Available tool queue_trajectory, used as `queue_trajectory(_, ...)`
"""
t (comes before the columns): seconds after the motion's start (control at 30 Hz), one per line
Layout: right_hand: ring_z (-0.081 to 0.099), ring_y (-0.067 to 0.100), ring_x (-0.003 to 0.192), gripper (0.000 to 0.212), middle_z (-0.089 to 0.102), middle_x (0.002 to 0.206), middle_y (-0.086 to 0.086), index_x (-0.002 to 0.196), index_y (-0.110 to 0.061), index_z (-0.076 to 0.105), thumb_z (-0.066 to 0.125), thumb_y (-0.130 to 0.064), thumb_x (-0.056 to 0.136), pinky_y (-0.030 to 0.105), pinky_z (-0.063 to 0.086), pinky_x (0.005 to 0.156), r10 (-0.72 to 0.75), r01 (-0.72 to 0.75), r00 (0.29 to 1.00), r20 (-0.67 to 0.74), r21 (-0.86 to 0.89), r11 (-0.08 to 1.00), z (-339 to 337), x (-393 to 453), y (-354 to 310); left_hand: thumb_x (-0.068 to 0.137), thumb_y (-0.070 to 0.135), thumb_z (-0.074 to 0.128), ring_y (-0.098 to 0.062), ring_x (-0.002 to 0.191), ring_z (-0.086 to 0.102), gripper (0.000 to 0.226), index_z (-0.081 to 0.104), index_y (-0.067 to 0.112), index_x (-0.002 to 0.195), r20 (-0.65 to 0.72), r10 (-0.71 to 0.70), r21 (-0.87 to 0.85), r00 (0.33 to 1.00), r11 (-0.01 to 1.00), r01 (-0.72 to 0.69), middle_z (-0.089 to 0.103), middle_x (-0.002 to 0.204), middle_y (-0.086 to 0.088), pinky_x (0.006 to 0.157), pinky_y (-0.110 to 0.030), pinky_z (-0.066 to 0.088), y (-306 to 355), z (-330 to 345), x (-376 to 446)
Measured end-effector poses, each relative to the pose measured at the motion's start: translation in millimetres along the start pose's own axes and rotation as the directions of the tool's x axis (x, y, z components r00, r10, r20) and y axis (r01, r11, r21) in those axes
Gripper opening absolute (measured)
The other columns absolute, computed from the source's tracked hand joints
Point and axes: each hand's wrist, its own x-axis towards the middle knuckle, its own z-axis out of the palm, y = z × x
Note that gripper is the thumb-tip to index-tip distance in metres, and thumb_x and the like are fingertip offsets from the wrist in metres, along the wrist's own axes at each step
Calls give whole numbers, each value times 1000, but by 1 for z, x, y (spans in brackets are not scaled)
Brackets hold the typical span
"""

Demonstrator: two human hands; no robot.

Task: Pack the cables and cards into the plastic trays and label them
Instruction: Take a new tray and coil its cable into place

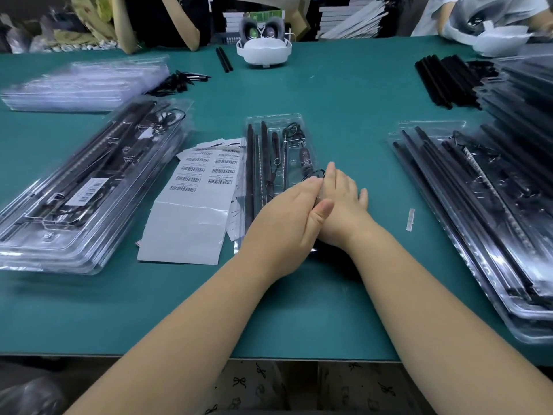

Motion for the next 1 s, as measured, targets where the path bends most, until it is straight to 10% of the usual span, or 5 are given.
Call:
queue_trajectory(0.27, 4, 26, 144, 64, 12, 155, 10, 149, -21, 16, 43, -33, 92, 53, -4, 115, -47, 47, 999, -22, -32, 998, 1, 0, 5, 95, 38, 26, -21, 133, 41, 59, 44, 2, 139, 54, 13, 38, 998, 999, -15, 47, 143, -9, 106, -21, 24, 5, -2, 0)
queue_trajectory(0.53, -3, 26, 146, 72, 1, 160, 8, 152, -18, -3, 38, -35, 96, 46, -3, 117, 8, -8, 1000, 1, -21, 1000, -3, -1, 7, 91, 46, 45, -22, 119, 51, 59, 50, 5, 133, 68, 33, 83, 997, 996, -39, 57, 131, -8, 97, -19, 28, 3, 0, 1)
queue_trajectory(0.73, 34, 28, 121, 60, 39, 128, 9, 120, -11, 49, 75, -42, 75, 29, 27, 97, 129, -37, 942, -309, 287, 957, 0, -1, 10, 69, 70, 63, -11, 140, 22, 93, 39, 19, 143, 72, -3, 71, 997, 997, -2, 32, 151, 1, 112, -19, 12, -22, -15, -1)
queue_trajectory(1.0, 62, 16, 104, 30, 72, 107, -2, 106, -21, 74, 71, -38, 82, 19, 41, 79, 131, 10, 955, -266, 470, 883, -15, -4, 22, 49, 97, 7, -23, 147, -7, 114, -5, 42, 149, 308, -233, 382, 922, 918, 104, -6, 160, 7, 118, -43, -3, -41, -9, 2)
